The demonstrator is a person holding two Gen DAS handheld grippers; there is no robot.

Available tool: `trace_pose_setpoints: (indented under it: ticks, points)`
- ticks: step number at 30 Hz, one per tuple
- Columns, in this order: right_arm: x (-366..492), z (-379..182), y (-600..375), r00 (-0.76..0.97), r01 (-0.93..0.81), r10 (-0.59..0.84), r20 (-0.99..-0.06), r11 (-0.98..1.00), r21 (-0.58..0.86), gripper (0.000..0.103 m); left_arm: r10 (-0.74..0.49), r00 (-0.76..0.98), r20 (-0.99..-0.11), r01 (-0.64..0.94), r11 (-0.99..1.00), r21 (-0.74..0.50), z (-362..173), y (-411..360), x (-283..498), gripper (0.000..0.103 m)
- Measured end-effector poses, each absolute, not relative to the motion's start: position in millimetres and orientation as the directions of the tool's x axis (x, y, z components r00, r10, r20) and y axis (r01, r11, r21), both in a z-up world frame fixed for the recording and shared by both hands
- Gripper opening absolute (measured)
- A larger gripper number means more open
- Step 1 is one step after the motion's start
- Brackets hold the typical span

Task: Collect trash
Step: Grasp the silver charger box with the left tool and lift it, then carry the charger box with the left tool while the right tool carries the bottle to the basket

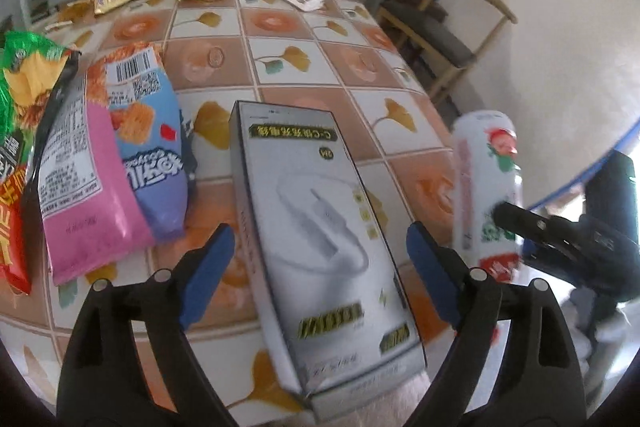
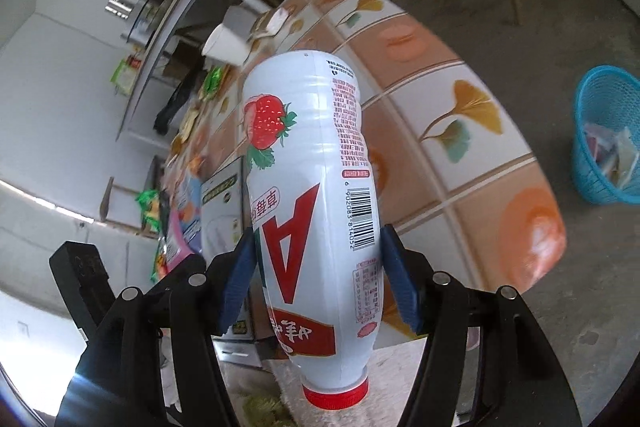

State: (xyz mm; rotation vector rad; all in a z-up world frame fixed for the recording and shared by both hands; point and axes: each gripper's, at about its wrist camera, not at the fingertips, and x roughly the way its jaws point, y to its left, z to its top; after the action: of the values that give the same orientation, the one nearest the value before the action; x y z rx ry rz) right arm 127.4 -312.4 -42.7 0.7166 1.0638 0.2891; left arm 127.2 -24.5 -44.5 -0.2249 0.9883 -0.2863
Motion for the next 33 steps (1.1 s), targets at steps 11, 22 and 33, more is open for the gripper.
trace_pose_setpoints:
  ticks: [11,22,33]
  points:
    - [128.9,-50.5,-322.9,0.49,0.147,0.525,-0.696,0.737,0.659,0.06,-0.155,0.545,-0.824,0.079,0.988,-0.133,-63.4,-57.0,131.9,0.087]
    - [138.4,-44.1,-317.7,0.499,0.126,0.495,-0.711,0.771,0.625,0.061,-0.159,0.536,-0.829,0.145,0.985,-0.096,-70.0,-59.2,133.4,0.089]
    - [140.5,-40.6,-300.7,0.478,0.096,0.443,-0.759,0.832,0.546,0.071,-0.176,0.52,-0.836,0.173,0.98,-0.099,-73.0,-57.6,131.4,0.091]
